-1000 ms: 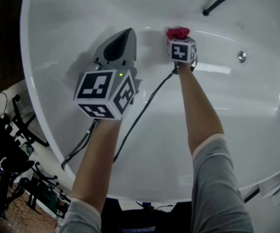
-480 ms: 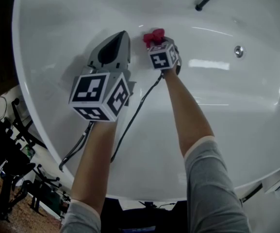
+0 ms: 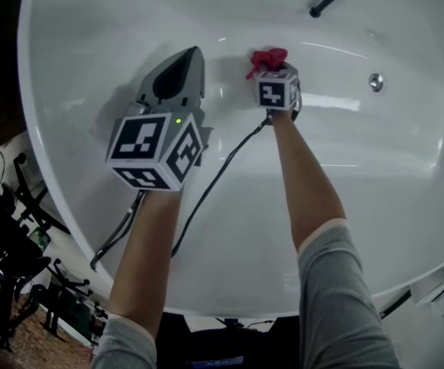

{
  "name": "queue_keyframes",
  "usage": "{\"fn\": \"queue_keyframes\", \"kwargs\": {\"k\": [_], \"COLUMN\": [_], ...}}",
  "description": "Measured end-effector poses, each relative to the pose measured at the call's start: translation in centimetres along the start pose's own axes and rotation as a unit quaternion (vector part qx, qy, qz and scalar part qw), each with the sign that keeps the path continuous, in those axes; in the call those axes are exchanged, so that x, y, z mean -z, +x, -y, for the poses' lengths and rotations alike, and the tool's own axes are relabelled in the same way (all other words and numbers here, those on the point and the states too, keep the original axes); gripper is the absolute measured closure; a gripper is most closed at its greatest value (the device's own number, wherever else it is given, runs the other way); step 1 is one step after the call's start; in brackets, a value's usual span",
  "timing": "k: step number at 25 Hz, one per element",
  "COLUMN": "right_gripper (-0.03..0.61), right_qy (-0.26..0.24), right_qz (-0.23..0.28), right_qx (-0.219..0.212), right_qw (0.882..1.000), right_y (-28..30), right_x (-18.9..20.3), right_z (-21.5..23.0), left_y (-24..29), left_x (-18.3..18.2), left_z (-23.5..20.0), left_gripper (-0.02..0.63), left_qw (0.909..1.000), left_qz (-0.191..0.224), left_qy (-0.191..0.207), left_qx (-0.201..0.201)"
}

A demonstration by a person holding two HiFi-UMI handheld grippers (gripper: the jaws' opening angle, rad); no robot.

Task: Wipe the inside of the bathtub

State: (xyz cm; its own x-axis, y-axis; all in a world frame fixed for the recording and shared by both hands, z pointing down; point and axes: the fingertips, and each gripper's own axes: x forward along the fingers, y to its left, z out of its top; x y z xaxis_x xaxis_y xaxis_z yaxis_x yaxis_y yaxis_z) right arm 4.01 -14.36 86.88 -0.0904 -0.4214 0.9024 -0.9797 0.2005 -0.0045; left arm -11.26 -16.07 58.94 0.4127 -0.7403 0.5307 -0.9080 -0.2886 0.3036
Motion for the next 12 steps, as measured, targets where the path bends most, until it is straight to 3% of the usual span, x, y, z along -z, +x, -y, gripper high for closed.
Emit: {"fn": "queue_keyframes", "kwargs": {"k": [4, 8, 12], "right_gripper": [0.468, 0.466, 0.465], "right_qy": [-0.067, -0.057, -0.055], "right_qz": [0.023, 0.013, 0.014], "right_qx": [-0.062, -0.046, -0.051], "right_qw": [0.996, 0.997, 0.997], "right_y": [-0.4, -1.2, 0.4], "right_x": [0.4, -0.1, -3.4], "right_z": [-7.0, -7.3, -8.7], "left_y": [0.3, 0.4, -0.2], "left_x": [0.4, 0.2, 0.1], "left_z": [0.0, 0.8, -0.3], "left_gripper": [0.617, 0.617, 0.617], "left_qw": [1.0000, 1.0000, 1.0000], "left_qz": [-0.004, -0.003, 0.000], "left_qy": [-0.004, 0.000, -0.004], "left_qx": [-0.003, 0.000, -0.004]}}
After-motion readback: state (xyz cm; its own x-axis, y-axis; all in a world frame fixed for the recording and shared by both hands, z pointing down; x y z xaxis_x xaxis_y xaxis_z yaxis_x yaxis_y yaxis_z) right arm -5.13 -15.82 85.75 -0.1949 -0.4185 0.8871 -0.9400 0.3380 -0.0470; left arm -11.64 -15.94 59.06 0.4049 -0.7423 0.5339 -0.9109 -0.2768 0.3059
